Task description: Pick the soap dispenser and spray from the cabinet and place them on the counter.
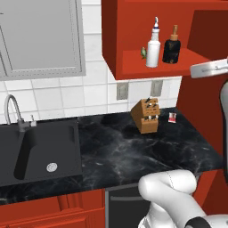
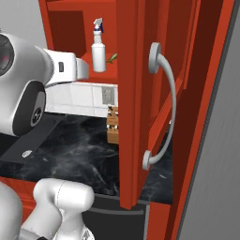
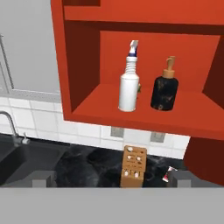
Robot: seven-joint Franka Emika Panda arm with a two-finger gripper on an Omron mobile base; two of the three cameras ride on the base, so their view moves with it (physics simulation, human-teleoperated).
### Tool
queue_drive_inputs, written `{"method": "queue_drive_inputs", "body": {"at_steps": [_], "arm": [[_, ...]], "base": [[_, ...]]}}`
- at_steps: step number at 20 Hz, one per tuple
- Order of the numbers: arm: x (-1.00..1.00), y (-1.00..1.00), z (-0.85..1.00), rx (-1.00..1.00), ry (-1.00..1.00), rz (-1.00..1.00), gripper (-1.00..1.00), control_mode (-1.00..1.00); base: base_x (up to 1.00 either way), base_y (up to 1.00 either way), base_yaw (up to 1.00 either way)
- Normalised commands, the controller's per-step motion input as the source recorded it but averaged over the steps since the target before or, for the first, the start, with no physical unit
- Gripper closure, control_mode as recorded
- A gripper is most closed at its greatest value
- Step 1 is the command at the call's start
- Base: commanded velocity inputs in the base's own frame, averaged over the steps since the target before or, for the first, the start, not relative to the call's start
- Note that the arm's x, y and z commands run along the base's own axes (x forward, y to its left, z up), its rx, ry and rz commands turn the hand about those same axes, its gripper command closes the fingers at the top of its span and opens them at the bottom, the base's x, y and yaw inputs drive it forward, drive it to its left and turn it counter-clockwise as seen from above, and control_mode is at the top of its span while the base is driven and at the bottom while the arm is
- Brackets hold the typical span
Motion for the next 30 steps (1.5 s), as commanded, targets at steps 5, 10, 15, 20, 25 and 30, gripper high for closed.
{"method": "queue_drive_inputs", "body": {"at_steps": [5,10,15,20,25,30], "arm": [[0.16,0.06,0.03,0.03,-0.03,-0.01,-1.0,-1.0],[0.27,0.0,0.1,0.07,0.0,-0.01,-1.0,-1.0],[0.27,0.0,0.17,0.07,0.0,0.0,-1.0,-1.0],[0.28,0.0,0.14,0.05,0.0,0.0,-1.0,-1.0],[0.24,0.0,0.02,0.0,0.0,0.0,-1.0,-1.0],[0.31,0.0,0.0,0.0,-0.01,0.0,-1.0,-1.0]], "base": [[0.0,0.0,0.0],[0.0,0.0,0.0],[0.0,0.0,0.0],[0.0,0.0,0.0],[0.0,0.0,0.0],[0.0,0.0,0.0]]}}
